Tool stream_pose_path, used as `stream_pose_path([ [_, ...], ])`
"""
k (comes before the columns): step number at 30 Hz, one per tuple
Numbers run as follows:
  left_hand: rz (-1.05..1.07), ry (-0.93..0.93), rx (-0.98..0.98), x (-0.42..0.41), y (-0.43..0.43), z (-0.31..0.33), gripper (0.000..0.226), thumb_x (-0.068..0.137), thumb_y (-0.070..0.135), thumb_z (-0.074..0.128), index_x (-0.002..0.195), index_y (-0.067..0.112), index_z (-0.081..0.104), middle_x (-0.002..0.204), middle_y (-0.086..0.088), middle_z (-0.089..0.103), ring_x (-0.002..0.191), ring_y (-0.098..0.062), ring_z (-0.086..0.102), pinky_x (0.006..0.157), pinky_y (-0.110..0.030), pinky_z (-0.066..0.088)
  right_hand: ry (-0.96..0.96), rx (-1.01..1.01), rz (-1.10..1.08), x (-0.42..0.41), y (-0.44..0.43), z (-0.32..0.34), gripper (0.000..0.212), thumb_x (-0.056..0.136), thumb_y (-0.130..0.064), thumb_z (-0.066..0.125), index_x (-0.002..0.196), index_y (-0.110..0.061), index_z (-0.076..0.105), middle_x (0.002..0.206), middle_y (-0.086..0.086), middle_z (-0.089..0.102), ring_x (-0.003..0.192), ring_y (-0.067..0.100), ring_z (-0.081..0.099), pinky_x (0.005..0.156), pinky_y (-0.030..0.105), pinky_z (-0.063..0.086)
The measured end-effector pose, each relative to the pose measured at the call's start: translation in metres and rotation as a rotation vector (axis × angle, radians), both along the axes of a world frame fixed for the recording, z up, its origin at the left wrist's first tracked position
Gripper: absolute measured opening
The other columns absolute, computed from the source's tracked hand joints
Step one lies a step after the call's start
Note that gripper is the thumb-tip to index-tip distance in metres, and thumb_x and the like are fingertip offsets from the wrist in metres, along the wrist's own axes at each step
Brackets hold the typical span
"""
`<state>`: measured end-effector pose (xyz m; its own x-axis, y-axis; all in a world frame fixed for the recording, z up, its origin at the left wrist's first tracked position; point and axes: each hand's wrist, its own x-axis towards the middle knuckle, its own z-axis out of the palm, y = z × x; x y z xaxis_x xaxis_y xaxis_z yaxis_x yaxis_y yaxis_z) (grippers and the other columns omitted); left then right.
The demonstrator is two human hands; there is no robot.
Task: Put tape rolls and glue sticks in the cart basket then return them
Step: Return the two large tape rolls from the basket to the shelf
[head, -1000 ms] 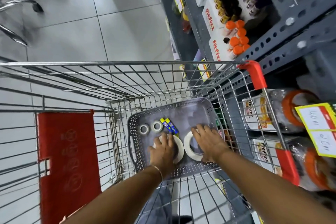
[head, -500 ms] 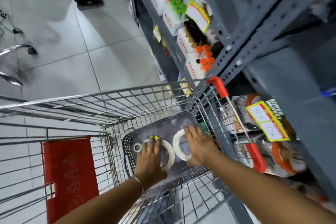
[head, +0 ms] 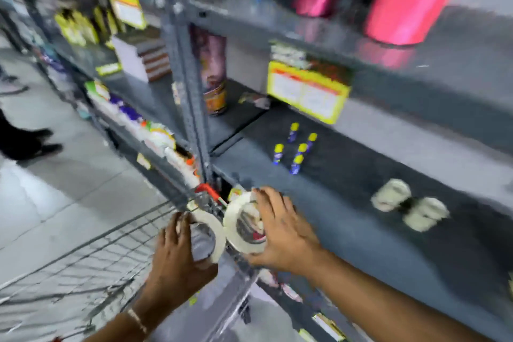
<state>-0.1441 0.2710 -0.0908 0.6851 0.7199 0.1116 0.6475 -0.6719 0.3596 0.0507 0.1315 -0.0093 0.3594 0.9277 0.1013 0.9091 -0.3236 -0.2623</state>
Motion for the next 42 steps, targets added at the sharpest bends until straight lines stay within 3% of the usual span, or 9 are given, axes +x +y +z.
stream_pose_path([
  [4,-0.143,-0.165,0.011,0.051,-0.04,0.052,0.109,0.053,0.069,0.073,0.135,0.002,0.046,0.13,-0.02,0.047,0.122,-0.041,0.044,0.104,-0.048,0.038,-0.017,0.107,-0.13,0.02,-0.078,0.054,0.12,0.049,-0.068,0.066,0.147,-0.024,0.014,0.147,-0.002,0.02,0.127,0.023,0.032,0.107,0.041,0.039],
  [6,-0.211,-0.17,-0.008,0.088,-0.072,0.075,0.119,0.045,0.072,0.075,0.137,0.004,0.042,0.129,-0.021,0.046,0.12,-0.042,0.044,0.104,-0.05,0.037,-0.006,0.14,-0.244,0.034,-0.132,0.069,0.123,0.049,-0.064,0.071,0.149,-0.024,0.012,0.148,0.001,0.019,0.133,0.024,0.029,0.111,0.04,0.034],
  [9,-0.293,-0.189,0.052,0.134,-0.116,0.095,0.12,0.041,0.069,0.063,0.137,0.002,0.04,0.126,-0.022,0.05,0.116,-0.044,0.046,0.1,-0.051,0.036,0.017,0.175,-0.4,0.049,-0.193,0.078,0.124,0.049,-0.064,0.073,0.149,-0.025,0.01,0.149,0.003,0.022,0.136,0.025,0.029,0.114,0.038,0.031],
  [14,-0.45,-0.184,0.056,0.204,-0.21,0.125,0.119,0.038,0.066,0.061,0.139,0.01,0.035,0.131,-0.016,0.047,0.12,-0.04,0.046,0.101,-0.051,0.038,0.014,0.214,-0.691,0.079,-0.315,0.089,0.123,0.051,-0.061,0.077,0.149,-0.02,0.014,0.146,0.008,0.035,0.131,0.028,0.036,0.111,0.037,0.034],
  [18,-0.561,-0.215,0.036,0.233,-0.268,0.137,0.112,0.043,0.062,0.068,0.138,0.016,0.033,0.125,-0.008,0.049,0.116,-0.034,0.047,0.099,-0.047,0.04,0.062,0.278,-0.899,0.115,-0.384,0.082,0.127,0.042,-0.068,0.068,0.147,-0.028,0.01,0.14,0.008,0.043,0.128,0.03,0.041,0.109,0.042,0.035],
  [21,-0.637,-0.216,-0.06,0.241,-0.308,0.145,0.112,0.051,0.059,0.075,0.143,0.02,0.025,0.138,-0.004,0.044,0.125,-0.03,0.04,0.104,-0.043,0.037,0.149,0.335,-0.999,0.141,-0.423,0.08,0.124,0.044,-0.059,0.078,0.145,-0.03,0.013,0.137,0.002,0.049,0.126,0.028,0.045,0.105,0.039,0.039],
  [27,-0.658,-0.213,-0.162,0.257,-0.347,0.157,0.118,0.048,0.061,0.075,0.146,0.018,0.024,0.137,-0.003,0.048,0.127,-0.026,0.041,0.106,-0.041,0.038,0.248,0.408,-1.042,0.186,-0.453,0.07,0.107,0.042,-0.054,0.083,0.129,-0.025,0.026,0.114,-0.003,0.059,0.109,0.029,0.055,0.1,0.043,0.042],
  [33,-0.64,-0.191,-0.196,0.272,-0.359,0.169,0.121,0.049,0.064,0.073,0.148,0.022,0.018,0.132,-0.006,0.05,0.129,-0.028,0.04,0.108,-0.041,0.037,0.344,0.329,-1.033,0.211,-0.457,0.055,0.119,0.035,-0.067,0.08,0.132,-0.028,0.023,0.122,-0.001,0.055,0.117,0.028,0.049,0.094,0.037,0.042],
  [42,-0.644,-0.128,-0.245,0.287,-0.374,0.175,0.121,0.054,0.063,0.075,0.15,0.028,0.011,0.137,-0.003,0.047,0.132,-0.027,0.035,0.107,-0.038,0.037,0.395,0.295,-1.016,0.215,-0.458,0.047,0.122,0.033,-0.071,0.08,0.131,-0.036,0.018,0.125,0.005,0.055,0.118,0.029,0.051,0.094,0.046,0.05],
])
